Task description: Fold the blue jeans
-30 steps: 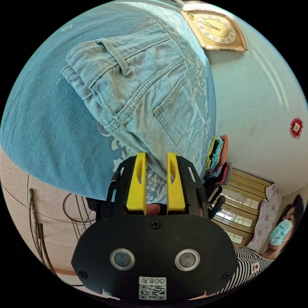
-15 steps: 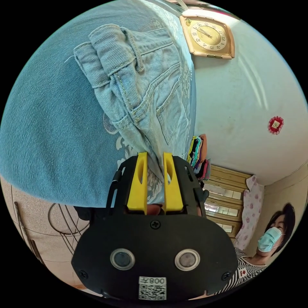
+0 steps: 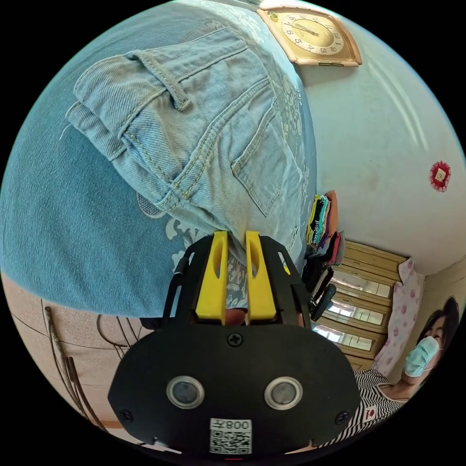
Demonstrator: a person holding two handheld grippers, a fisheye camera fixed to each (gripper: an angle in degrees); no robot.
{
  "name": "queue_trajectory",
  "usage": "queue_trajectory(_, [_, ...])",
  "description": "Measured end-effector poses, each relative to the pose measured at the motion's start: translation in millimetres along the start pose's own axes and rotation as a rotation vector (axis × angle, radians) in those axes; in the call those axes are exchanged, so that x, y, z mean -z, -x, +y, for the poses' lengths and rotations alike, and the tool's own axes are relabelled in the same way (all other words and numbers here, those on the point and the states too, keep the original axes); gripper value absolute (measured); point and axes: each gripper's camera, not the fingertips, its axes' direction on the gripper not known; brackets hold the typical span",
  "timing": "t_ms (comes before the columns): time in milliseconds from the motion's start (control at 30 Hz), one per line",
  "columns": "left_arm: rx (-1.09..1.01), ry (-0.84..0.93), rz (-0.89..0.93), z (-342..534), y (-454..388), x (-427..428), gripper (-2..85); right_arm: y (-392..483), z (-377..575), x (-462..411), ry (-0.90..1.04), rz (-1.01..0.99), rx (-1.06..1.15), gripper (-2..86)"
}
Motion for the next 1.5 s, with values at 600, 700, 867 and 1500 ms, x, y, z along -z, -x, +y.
queue_trajectory(600, [0.128, 0.121, -0.034, -27.9, -43.6, -36.5, 4.5, -137.2, -23.3, -39.1, 0.318, -0.058, -0.096, 3.9])
queue_trajectory(700, [0.127, 0.148, -0.087, -35.2, -56.9, -44.9, 4.6, -167.0, -16.0, -42.6, 0.307, -0.093, -0.134, 3.7])
queue_trajectory(867, [0.127, 0.156, -0.153, -40.3, -78.5, -55.0, 4.5, -223.6, 1.2, -44.6, 0.274, -0.180, -0.146, 3.2])
queue_trajectory(1500, [0.028, -0.034, -0.036, -17.9, -160.4, -43.6, 4.0, -588.9, 93.7, 86.4, -0.104, -0.460, -0.490, 2.5])
